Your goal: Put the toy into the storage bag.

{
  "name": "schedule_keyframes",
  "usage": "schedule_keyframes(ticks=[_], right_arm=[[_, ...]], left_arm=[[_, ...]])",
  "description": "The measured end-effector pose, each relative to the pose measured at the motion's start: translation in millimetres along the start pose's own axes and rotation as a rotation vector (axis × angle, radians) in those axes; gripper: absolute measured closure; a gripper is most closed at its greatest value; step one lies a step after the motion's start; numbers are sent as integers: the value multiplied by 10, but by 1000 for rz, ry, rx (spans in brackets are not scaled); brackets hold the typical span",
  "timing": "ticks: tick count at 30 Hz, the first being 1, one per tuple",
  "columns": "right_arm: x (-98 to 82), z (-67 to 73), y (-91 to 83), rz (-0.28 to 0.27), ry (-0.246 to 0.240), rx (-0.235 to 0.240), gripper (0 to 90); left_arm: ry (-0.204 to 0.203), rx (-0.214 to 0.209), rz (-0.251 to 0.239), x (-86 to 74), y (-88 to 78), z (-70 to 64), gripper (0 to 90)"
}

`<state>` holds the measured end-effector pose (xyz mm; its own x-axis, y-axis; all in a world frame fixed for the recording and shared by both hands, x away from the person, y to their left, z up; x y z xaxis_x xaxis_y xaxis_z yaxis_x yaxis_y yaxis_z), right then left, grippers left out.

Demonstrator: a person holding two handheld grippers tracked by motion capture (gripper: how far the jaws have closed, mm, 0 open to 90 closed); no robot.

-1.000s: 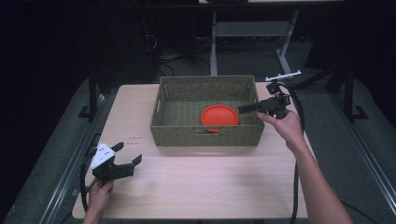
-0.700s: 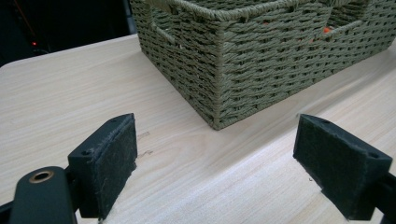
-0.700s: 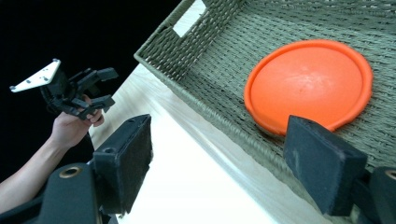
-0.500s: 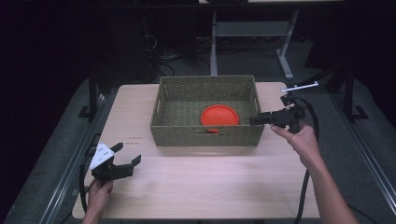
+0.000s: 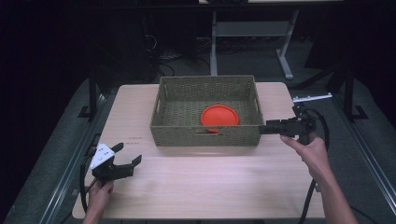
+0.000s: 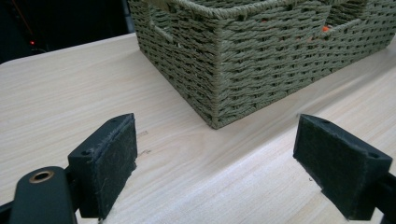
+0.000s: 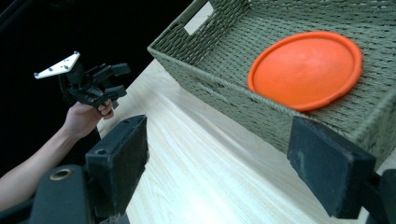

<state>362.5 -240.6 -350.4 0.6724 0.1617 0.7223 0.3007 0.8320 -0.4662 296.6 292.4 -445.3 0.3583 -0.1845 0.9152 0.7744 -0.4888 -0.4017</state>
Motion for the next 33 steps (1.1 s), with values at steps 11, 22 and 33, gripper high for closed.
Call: schedule_keyframes(ticks=[11,22,33], right_arm=[[-337,-107,-15,5,40,-2,190],[-593,-194,-134,-6,70,-30,189],[-906,-327,-289,-17,122,-65,191]], left_arm=[[2,2,-5,1,-13,9,130],[3,-3,1,-2,-6,-8,129],[5,-8,3,-6,-6,-14,130]])
Point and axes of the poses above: each handheld gripper's, and its own axes: y roughly forward along the jaws, x roughly out of its top, z roughly to its left, the point moved 3 cm from there along y, roughly forward along the jaws, and after that the axes turned 4 degrees about -y, right-handed, at the moved point
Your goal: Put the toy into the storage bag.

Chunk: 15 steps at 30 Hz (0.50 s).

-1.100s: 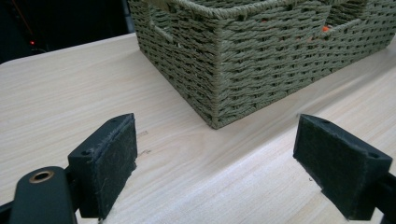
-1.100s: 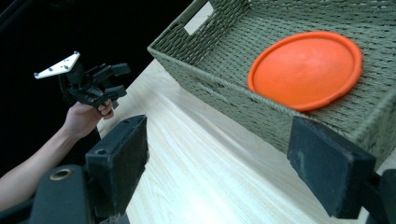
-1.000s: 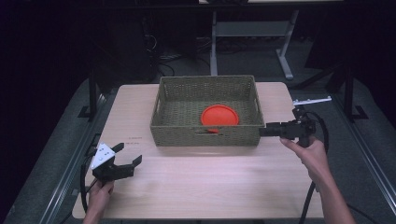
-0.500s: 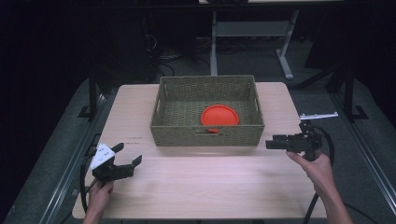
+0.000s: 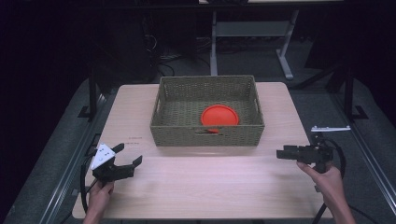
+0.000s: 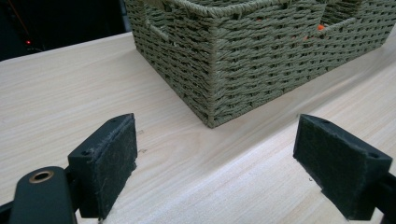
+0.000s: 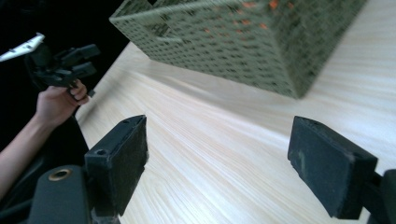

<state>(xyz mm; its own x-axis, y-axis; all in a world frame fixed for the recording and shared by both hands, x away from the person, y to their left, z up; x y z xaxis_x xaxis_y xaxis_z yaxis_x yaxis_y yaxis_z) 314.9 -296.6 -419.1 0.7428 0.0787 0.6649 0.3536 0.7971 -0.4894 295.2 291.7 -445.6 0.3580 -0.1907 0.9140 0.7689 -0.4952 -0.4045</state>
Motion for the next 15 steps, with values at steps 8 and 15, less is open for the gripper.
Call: schedule_keyframes(ticks=[8,15], right_arm=[[-232,-132,-102,-20,36,-22,195],[-410,-217,-146,-37,62,-27,194]], left_arm=[[0,0,3,-5,-5,1,130],[-1,3,3,-8,5,0,130]])
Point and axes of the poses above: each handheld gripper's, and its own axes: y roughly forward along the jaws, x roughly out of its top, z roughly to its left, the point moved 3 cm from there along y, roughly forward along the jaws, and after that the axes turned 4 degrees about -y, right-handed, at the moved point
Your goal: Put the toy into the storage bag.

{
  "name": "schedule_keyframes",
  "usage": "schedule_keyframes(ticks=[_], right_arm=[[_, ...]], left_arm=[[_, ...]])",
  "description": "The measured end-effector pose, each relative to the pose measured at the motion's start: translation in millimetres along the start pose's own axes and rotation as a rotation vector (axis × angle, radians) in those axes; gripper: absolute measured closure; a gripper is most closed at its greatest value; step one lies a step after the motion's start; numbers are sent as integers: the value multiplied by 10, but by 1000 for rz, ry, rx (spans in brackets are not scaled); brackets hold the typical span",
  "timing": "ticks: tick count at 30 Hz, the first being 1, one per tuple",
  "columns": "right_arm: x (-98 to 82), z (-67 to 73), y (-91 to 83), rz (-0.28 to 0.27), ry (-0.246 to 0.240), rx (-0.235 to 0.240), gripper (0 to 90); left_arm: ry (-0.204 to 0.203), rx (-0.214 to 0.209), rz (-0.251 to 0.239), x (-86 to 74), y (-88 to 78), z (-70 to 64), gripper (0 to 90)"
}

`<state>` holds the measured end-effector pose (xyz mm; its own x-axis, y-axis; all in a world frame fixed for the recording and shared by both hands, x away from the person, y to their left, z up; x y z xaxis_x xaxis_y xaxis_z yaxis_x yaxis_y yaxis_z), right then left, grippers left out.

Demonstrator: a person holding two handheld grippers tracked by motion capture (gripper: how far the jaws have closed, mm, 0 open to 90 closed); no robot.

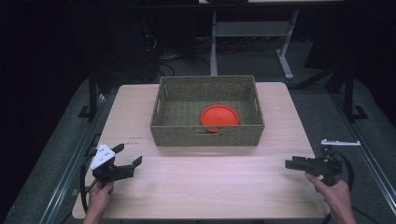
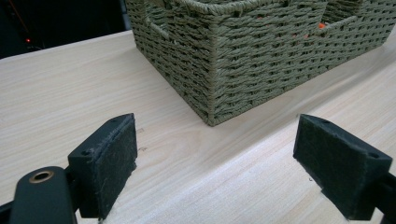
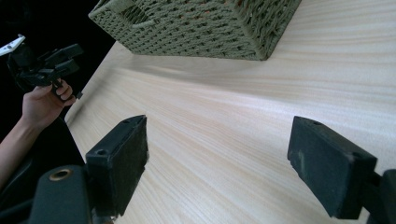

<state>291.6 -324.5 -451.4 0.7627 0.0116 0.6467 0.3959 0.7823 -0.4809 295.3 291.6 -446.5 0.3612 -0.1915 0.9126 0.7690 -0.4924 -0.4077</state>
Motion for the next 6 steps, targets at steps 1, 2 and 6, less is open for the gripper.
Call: schedule_keyframes(ticks=[1,2,6], right_arm=[[-14,3,-5,2,7,2,194],[-30,7,-4,-4,6,0,190],[-109,87,0,-27,-26,-11,183]], left_arm=[[-1,-3,0,1,4,-2,130],[-3,-4,-1,3,6,-6,130],[8,2,5,8,20,-23,130]])
Point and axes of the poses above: each handheld gripper's, and its own axes: y roughly forward along the jaws, x roughly out of its top, z roughly to its left, the point moved 3 cm from there along y, roughly forward along the jaws, and after that the axes turned 4 degrees about -y, right-handed, at the moved point
